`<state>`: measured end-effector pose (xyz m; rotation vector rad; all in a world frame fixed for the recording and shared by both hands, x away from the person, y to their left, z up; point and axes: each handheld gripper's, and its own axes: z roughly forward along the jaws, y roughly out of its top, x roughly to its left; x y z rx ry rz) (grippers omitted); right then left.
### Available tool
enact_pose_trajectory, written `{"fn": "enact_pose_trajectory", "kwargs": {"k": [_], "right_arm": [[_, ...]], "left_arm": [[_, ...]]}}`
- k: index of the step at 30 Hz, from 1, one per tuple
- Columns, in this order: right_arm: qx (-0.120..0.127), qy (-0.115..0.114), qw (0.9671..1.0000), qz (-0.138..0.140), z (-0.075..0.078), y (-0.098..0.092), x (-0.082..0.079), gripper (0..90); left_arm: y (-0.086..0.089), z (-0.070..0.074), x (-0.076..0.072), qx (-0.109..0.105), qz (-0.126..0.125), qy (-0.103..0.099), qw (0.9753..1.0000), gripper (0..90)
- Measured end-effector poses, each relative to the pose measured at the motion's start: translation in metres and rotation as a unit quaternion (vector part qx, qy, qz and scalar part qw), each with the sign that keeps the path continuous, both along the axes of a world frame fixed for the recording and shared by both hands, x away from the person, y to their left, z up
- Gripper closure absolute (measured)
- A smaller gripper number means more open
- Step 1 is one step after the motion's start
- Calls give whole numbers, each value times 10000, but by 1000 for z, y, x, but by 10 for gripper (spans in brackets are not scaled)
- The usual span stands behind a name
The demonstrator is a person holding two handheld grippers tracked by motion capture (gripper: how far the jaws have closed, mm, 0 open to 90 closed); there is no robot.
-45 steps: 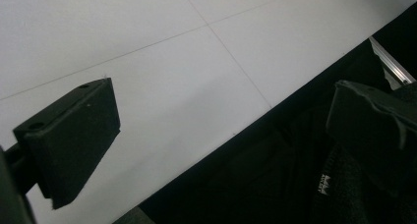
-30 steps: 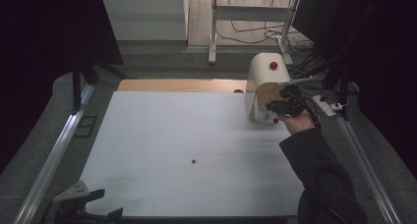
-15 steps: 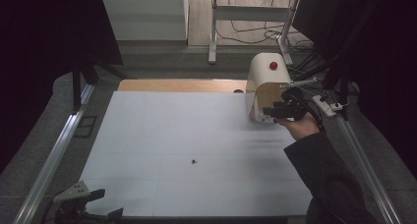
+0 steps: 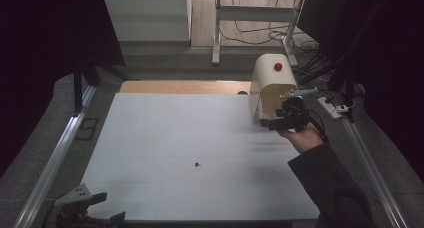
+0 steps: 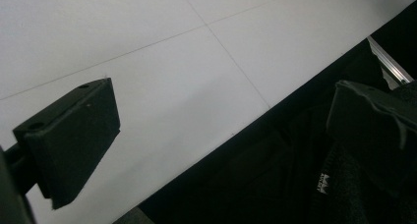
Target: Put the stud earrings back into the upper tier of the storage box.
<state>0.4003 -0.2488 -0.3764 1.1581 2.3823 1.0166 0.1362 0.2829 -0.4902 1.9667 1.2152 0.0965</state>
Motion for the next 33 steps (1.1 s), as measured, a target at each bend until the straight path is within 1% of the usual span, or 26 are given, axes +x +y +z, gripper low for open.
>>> {"fn": "enact_pose_trajectory", "kwargs": {"k": [4,8,12,15,17,24,33], "right_arm": [[10,2,10000,84,-2,3,-6,178],[9,-50,9999,151,-2,8,-12,148],[7,-24,9997,251,-4,12,-18,120],[41,38,9995,310,-7,15,-22,92],[22,56,9994,352,-10,18,-25,67],[-14,121,9983,574,-21,28,-32,25],[-16,173,9965,813,-36,44,-41,0]], "left_arm": [[0,0,0,4,0,1,10000,0],[0,0,0,4,2,2,10000,0],[0,0,0,9,3,7,10000,0],[0,0,0,10,5,11,10000,0],[0,0,0,9,4,11,10000,0],[0,0,1,10,-2,19,10000,0],[0,0,1,-2,0,20,10000,0]]}}
